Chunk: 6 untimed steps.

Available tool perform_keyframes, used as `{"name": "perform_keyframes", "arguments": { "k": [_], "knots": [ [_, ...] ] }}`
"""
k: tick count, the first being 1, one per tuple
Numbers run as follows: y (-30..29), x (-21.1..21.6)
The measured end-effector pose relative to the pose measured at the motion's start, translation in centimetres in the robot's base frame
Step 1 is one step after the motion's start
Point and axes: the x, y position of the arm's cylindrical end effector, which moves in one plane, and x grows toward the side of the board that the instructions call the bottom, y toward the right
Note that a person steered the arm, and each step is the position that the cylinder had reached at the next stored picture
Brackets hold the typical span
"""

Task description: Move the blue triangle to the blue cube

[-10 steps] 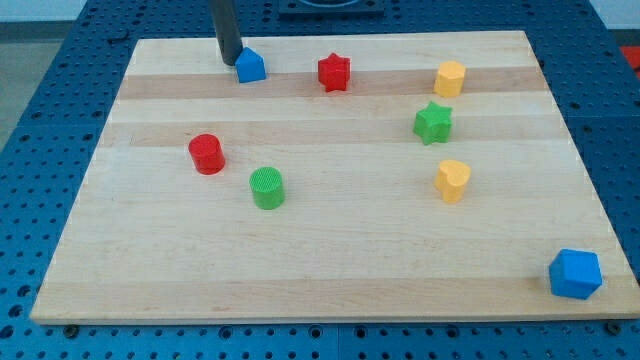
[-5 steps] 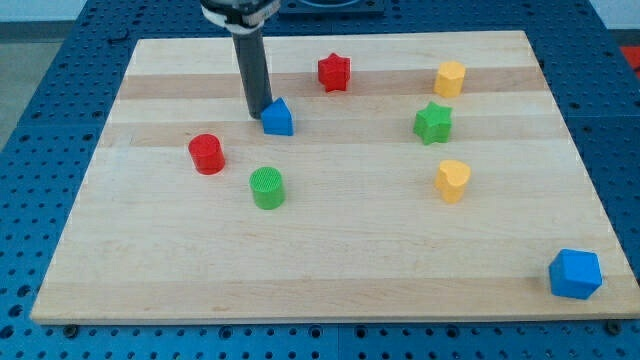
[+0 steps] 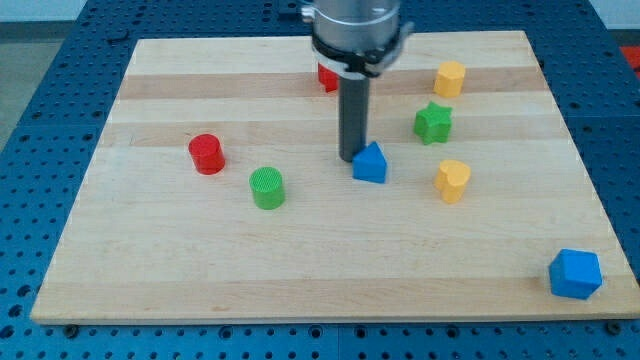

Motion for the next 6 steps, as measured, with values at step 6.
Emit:
{"name": "perform_keyframes", "arguments": {
  "k": [6],
  "knots": [
    [13.6,12.2]
  ]
}}
